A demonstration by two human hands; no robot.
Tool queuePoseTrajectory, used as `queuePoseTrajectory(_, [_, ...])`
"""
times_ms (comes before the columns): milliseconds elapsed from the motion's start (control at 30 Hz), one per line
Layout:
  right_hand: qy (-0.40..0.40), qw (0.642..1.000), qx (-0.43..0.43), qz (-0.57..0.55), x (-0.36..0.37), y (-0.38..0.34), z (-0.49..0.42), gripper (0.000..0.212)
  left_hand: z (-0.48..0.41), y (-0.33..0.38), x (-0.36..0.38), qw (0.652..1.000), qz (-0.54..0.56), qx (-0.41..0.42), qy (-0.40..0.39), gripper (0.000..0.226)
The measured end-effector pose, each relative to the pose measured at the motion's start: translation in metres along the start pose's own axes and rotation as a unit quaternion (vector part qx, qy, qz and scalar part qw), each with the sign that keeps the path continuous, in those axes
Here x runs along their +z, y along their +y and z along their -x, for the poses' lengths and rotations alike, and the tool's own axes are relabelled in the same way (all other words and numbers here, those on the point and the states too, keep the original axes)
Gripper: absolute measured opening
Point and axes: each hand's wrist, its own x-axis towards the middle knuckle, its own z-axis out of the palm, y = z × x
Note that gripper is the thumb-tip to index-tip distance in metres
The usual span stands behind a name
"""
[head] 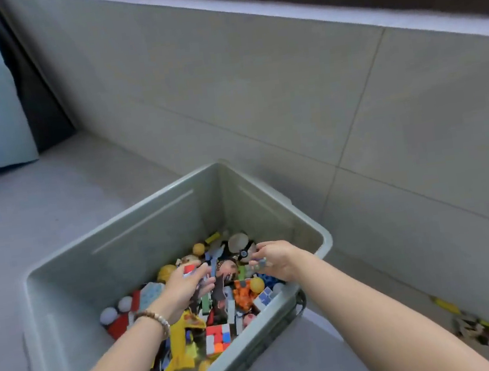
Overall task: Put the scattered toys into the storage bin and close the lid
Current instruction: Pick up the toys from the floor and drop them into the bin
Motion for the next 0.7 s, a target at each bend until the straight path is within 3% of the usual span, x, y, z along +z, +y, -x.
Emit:
queuePoseTrajectory(33, [0.003,1.000,-0.001,0.016,0.002,0.003,-0.002,0.041,-0.006,-0.008,-0.005,1.000,0.005,-0.008,0.000,0.009])
queuePoseTrajectory(167, [0.026,0.997,-0.034,0.064,-0.004,0.006,-0.005,0.047,-0.010,-0.016,-0.014,0.998,-0.039,-0.012,0.044,0.049])
queuePoseTrajectory(433, [0.054,0.957,-0.169,0.229,-0.051,-0.029,0.033,0.041,0.003,0.019,0.004,0.981,-0.167,0.081,0.058,0.056])
queuePoseTrajectory(567, [0.098,0.934,-0.227,0.260,-0.112,-0.049,0.074,0.043,0.017,0.057,0.044,0.948,-0.261,0.179,0.019,0.057])
queuePoseTrajectory(700, [0.179,0.919,-0.230,0.266,-0.204,-0.038,0.108,0.040,0.036,0.087,0.117,0.895,-0.341,0.287,-0.024,0.060])
